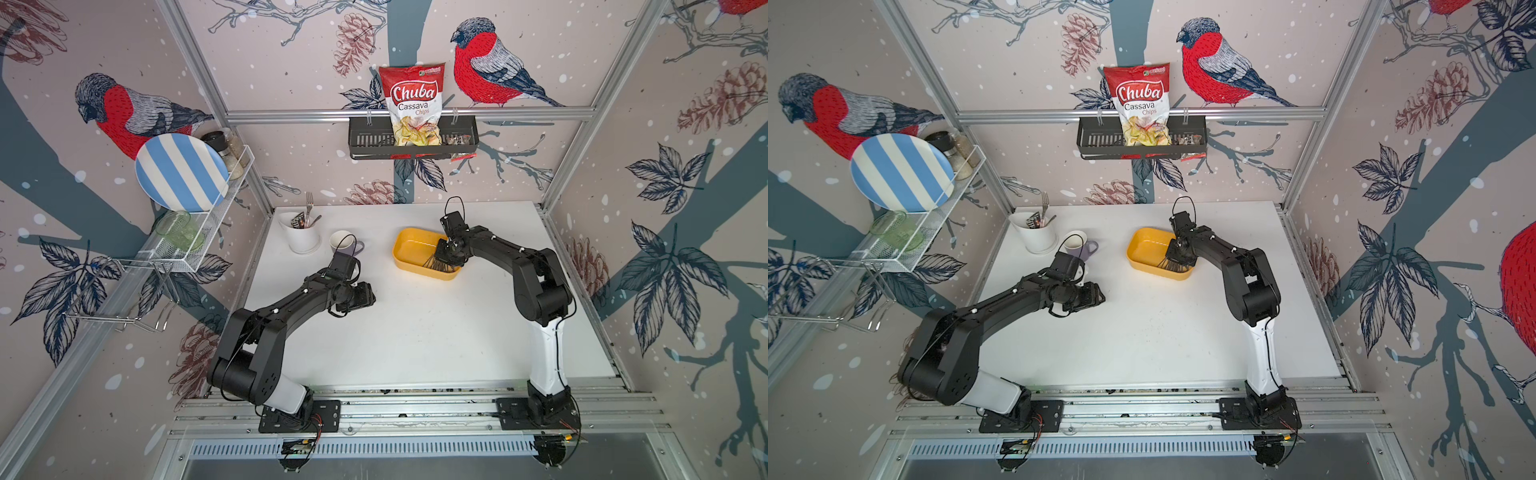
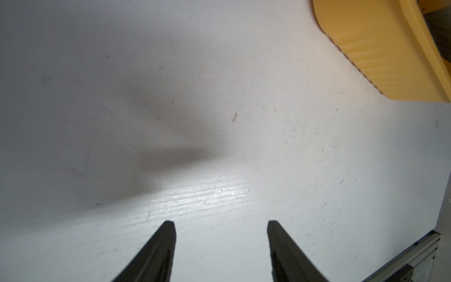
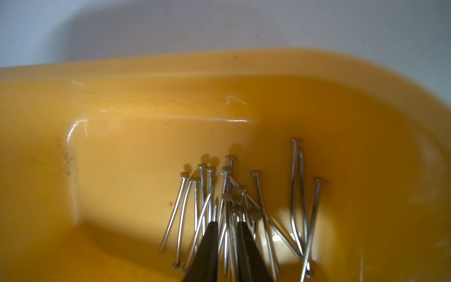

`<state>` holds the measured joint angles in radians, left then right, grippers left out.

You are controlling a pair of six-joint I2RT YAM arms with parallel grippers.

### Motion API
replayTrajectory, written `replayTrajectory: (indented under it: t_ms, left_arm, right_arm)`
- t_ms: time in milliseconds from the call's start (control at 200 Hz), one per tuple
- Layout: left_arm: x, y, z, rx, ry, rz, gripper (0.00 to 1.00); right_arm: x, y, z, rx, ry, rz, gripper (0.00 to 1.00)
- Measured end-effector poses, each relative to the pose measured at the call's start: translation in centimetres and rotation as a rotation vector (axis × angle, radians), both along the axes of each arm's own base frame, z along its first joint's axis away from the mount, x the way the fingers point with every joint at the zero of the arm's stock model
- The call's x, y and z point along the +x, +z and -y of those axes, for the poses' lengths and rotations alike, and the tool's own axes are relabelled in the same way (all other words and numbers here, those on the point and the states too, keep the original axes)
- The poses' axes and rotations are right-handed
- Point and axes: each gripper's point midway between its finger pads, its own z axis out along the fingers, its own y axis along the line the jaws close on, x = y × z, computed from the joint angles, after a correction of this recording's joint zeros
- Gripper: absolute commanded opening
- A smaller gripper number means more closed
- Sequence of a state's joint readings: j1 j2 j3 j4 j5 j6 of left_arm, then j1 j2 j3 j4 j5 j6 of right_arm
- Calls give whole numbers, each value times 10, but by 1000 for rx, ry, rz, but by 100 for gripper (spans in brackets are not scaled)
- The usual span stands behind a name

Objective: Put the nails on the desktop into the storage box
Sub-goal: Place the nail in the storage box.

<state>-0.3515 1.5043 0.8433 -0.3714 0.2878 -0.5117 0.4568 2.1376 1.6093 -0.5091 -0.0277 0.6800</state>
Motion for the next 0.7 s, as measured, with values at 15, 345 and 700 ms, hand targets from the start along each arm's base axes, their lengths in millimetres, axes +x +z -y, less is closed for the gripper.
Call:
replayTrajectory:
  t_ms: [15,345,700]
  left_arm:
    - [0,0,0,0,0,0,63]
    - [11,14,-4,1,9,47,63]
    - [23,52,-10,-8,47,175,63]
  right_arm:
    - [0,1,0,1,0,2,22]
    - [-2,53,-4,66,23,94,25]
    - [-6,125,-13,108,136,253,25]
